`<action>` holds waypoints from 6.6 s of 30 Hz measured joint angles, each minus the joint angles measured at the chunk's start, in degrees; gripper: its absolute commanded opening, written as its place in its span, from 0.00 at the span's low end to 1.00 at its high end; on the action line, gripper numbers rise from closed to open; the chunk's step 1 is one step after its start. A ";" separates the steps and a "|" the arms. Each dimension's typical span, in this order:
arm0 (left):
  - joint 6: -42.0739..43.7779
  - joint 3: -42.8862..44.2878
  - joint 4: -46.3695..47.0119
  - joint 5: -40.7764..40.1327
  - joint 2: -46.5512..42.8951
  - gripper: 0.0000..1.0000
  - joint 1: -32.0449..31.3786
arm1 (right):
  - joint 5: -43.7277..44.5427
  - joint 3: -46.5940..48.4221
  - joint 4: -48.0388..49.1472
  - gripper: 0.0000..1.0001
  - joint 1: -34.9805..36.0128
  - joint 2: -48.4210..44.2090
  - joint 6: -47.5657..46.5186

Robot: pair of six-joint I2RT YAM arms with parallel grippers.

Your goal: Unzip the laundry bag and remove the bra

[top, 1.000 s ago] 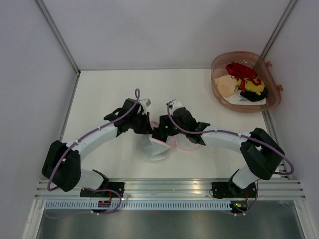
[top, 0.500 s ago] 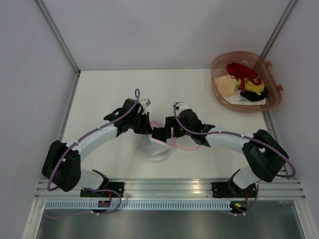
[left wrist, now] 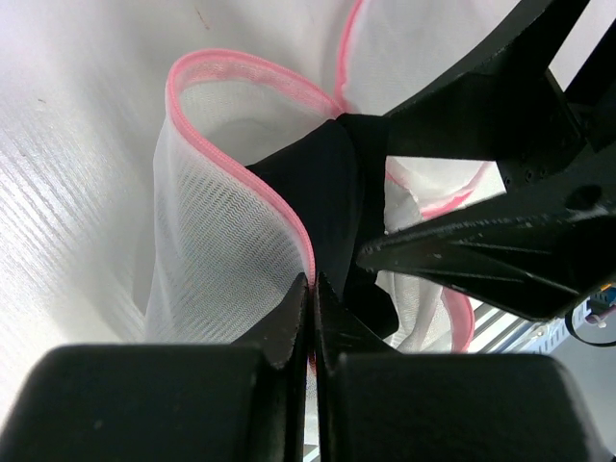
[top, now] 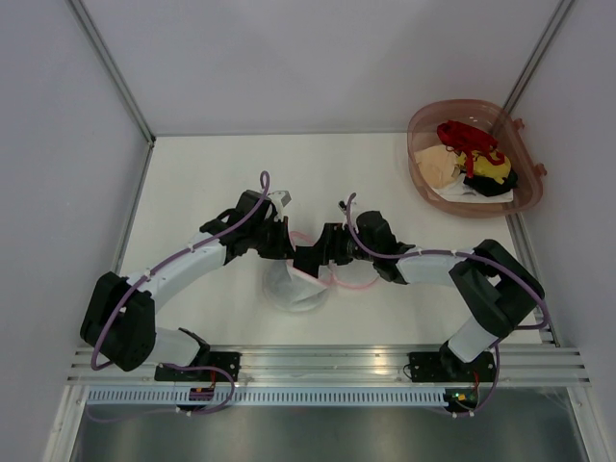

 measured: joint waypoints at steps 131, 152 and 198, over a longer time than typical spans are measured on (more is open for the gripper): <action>-0.85 -1.07 1.03 -0.24 -0.98 0.02 0.00 | -1.18 21.33 41.79 0.00 -35.52 -0.15 41.94; -0.85 -1.07 1.03 -0.22 -0.81 0.02 0.00 | 14.01 46.25 -6.78 0.45 -51.12 8.57 6.88; -26.91 -31.15 11.63 -25.90 -40.06 0.02 0.00 | 22.69 -7.41 -48.63 0.63 -1.44 -36.57 1.84</action>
